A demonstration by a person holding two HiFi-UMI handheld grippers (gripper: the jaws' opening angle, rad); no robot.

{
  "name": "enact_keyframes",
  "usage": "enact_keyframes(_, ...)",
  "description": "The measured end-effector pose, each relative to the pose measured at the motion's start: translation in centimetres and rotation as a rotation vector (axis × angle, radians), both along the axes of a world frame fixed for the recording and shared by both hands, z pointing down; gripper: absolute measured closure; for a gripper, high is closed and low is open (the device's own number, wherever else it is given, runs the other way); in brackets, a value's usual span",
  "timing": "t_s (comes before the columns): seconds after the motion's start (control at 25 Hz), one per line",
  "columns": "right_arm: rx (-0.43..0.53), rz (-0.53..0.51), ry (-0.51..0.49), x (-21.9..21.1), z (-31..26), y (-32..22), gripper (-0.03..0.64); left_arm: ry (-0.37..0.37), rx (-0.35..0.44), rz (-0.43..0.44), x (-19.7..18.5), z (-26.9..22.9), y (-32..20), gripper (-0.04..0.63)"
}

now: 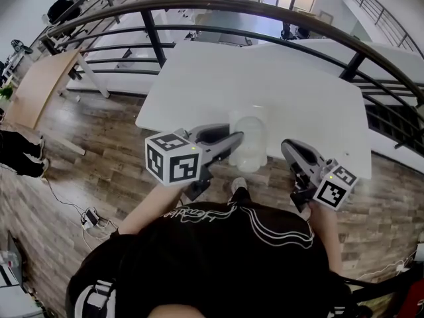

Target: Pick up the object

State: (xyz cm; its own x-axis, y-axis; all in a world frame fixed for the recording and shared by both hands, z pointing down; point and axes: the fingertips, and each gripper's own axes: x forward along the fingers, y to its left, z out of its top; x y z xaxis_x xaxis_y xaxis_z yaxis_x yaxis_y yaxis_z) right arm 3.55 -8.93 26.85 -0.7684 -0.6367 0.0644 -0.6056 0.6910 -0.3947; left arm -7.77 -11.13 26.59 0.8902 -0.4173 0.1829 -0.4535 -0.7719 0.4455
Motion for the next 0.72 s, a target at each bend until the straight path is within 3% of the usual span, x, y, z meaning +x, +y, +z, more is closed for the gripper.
enact_keyframes(0.72,0.006,0.049,0.012,0.5,-0.4,0.1,0.586,0.008,0.005,0.051,0.8,-0.9,-0.9,0.476)
